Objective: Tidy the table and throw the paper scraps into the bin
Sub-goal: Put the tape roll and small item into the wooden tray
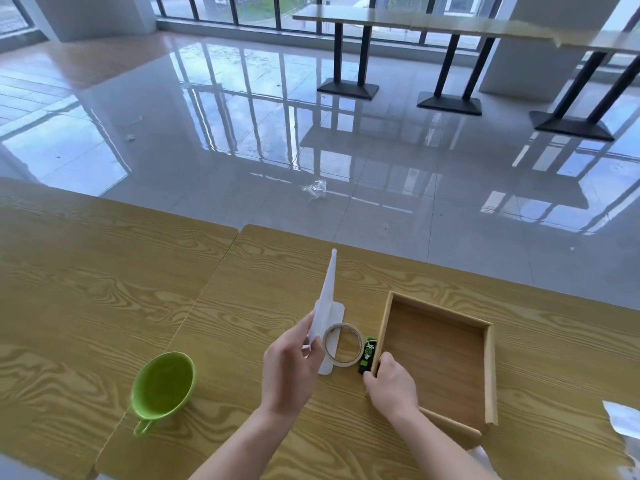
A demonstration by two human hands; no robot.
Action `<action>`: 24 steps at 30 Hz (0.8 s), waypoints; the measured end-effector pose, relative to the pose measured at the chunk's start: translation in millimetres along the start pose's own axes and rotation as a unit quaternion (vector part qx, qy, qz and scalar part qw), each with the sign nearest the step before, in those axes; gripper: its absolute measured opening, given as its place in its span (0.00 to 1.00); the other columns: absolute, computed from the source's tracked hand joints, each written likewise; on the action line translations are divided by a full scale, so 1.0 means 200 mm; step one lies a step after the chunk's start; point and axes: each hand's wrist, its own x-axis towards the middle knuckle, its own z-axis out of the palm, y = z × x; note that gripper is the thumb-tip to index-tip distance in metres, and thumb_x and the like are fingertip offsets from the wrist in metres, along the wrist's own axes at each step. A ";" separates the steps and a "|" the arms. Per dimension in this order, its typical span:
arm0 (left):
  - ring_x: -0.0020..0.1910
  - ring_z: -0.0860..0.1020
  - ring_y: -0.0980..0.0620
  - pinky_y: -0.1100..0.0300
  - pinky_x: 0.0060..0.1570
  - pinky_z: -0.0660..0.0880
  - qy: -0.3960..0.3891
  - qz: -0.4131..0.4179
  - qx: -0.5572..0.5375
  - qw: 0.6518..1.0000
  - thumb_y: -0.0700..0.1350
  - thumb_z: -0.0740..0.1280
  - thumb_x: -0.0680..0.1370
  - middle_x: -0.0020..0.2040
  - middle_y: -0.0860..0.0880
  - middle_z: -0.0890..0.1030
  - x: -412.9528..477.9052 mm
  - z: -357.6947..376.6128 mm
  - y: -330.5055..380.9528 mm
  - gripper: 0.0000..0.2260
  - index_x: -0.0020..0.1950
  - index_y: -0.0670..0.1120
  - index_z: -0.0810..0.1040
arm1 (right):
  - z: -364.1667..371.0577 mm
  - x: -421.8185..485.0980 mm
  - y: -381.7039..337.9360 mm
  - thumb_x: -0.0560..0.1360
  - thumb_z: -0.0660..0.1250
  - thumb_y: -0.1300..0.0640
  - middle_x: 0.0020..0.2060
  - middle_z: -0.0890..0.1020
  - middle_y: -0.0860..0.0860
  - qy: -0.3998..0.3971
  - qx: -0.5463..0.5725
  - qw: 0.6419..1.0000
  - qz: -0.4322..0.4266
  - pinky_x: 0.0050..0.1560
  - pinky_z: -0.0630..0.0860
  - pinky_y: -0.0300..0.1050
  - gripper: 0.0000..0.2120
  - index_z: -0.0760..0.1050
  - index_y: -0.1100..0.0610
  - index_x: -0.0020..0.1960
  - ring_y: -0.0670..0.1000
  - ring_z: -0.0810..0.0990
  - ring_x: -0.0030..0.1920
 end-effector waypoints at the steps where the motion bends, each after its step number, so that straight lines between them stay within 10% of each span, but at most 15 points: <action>1: 0.38 0.81 0.61 0.78 0.40 0.71 0.004 -0.005 -0.002 1.000 0.36 0.70 0.75 0.40 0.57 0.82 0.01 -0.01 -0.01 0.20 0.65 0.49 0.80 | 0.01 0.01 -0.03 0.77 0.64 0.49 0.44 0.79 0.51 -0.002 0.000 1.000 -0.002 0.42 0.73 0.47 0.10 0.67 0.55 0.47 0.53 0.79 0.44; 24: 0.44 0.80 0.64 0.74 0.41 0.76 0.042 0.008 0.009 0.999 0.40 0.67 0.75 0.41 0.70 0.78 0.52 -0.28 -0.35 0.23 0.64 0.62 0.72 | 0.16 0.33 -0.65 0.78 0.62 0.50 0.46 0.79 0.52 -0.030 -0.024 0.999 -0.033 0.47 0.77 0.51 0.09 0.68 0.56 0.51 0.55 0.79 0.46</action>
